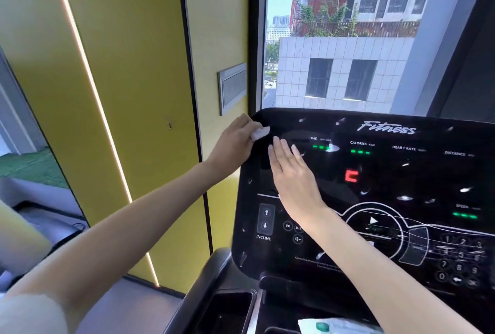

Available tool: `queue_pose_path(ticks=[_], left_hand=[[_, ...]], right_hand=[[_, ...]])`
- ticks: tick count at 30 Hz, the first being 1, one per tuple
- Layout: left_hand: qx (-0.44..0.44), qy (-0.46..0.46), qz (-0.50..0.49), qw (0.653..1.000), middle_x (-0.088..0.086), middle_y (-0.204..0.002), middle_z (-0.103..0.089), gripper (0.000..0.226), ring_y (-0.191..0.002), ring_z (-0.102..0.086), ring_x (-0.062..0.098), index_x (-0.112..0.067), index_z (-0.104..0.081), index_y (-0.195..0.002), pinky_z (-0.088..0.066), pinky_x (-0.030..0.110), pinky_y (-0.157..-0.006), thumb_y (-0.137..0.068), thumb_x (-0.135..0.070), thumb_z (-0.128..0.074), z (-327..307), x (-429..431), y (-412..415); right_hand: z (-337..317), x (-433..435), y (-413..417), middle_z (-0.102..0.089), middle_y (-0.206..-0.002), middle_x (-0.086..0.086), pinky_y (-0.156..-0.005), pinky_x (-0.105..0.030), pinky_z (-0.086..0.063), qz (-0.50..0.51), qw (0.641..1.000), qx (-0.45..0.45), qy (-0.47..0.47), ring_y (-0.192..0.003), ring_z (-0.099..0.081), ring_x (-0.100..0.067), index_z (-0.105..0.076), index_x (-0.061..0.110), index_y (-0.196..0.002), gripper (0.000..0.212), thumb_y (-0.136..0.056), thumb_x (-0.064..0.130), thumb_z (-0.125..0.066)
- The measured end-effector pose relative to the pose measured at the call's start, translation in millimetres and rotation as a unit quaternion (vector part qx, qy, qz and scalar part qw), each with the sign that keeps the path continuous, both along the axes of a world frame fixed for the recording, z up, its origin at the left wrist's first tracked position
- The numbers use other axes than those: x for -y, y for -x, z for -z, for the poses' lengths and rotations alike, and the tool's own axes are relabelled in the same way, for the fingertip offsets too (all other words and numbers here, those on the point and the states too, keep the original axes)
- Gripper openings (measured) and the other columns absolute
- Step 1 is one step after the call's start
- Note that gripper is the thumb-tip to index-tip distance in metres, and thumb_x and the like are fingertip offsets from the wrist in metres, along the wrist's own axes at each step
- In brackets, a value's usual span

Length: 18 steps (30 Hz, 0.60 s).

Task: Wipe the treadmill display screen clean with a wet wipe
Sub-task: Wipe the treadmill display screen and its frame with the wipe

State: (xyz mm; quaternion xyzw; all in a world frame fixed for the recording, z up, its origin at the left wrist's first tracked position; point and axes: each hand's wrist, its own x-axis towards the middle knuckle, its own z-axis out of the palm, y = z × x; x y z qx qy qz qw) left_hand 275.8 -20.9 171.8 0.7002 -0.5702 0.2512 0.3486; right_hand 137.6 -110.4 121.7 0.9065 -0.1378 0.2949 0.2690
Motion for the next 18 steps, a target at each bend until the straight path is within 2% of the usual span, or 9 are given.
queue_pose_path(ticks=[3,5,8,11,13,14,18], left_hand=[[0.039,-0.067,0.043,0.996,0.016,-0.095,-0.055,0.019,-0.083,-0.054,0.024,0.003,-0.062,-0.103,-0.041,0.023,-0.076,-0.087,0.006,-0.052,13,-14,1],[0.008,-0.029,0.016,0.999,0.013,-0.093,-0.054,0.017,-0.080,-0.053,0.021,0.001,-0.062,-0.103,-0.044,0.027,-0.073,-0.089,0.003,-0.053,3,-6,-7],[-0.015,0.004,0.000,1.000,0.012,-0.092,-0.053,0.016,-0.079,-0.053,0.020,0.001,-0.062,-0.102,-0.046,0.029,-0.071,-0.089,0.002,-0.053,3,1,-9],[0.074,-0.091,0.060,0.991,0.014,-0.092,-0.053,0.020,-0.081,-0.052,0.023,0.001,-0.061,-0.102,-0.047,0.033,-0.070,-0.091,-0.004,-0.045,32,-24,0],[0.094,-0.148,0.085,0.981,0.013,-0.090,-0.053,0.026,-0.079,-0.052,0.023,0.000,-0.061,-0.102,-0.048,0.035,-0.067,-0.092,-0.011,-0.040,33,-33,-2],[0.087,-0.148,0.072,0.983,0.013,-0.090,-0.053,0.024,-0.078,-0.053,0.023,0.000,-0.062,-0.102,-0.048,0.036,-0.067,-0.092,-0.010,-0.042,26,-30,-3],[-0.001,-0.038,-0.004,0.999,0.015,-0.094,-0.055,0.018,-0.081,-0.055,0.027,0.001,-0.063,-0.103,-0.049,0.041,-0.073,-0.090,0.000,-0.050,14,-11,-2]], right_hand=[[-2,2,1,-0.041,-0.140,-0.025,-0.108,-0.045,-0.033,-0.032,0.998,0.015,-0.053,-0.131,-0.040,-0.034,-0.043,-0.009,-0.131,0.065,-0.068,-0.003,-0.058],[-3,3,1,-0.043,-0.138,-0.027,-0.106,-0.047,-0.036,-0.046,0.996,0.027,-0.076,-0.128,-0.043,-0.036,-0.046,-0.011,-0.129,0.068,-0.063,-0.009,-0.063],[-4,3,1,-0.042,-0.139,-0.027,-0.107,-0.046,-0.035,-0.047,0.996,0.015,-0.076,-0.129,-0.042,-0.035,-0.045,-0.011,-0.129,0.066,-0.065,-0.007,-0.059],[-3,3,2,-0.040,-0.140,-0.028,-0.107,-0.047,-0.035,-0.044,0.997,0.002,-0.068,-0.130,-0.040,-0.036,-0.042,-0.012,-0.131,0.067,-0.066,-0.006,-0.058],[-3,2,3,-0.038,-0.142,-0.027,-0.108,-0.046,-0.034,-0.033,0.998,-0.009,-0.058,-0.132,-0.038,-0.036,-0.040,-0.011,-0.132,0.070,-0.067,-0.003,-0.062],[-3,1,2,-0.036,-0.143,-0.027,-0.109,-0.045,-0.032,-0.025,0.998,-0.017,-0.051,-0.133,-0.036,-0.035,-0.039,-0.011,-0.134,0.073,-0.067,-0.001,-0.065],[-4,0,2,-0.036,-0.142,-0.027,-0.110,-0.046,-0.031,-0.023,0.998,-0.013,-0.051,-0.132,-0.037,-0.036,-0.040,-0.011,-0.133,0.069,-0.069,-0.005,-0.064]])
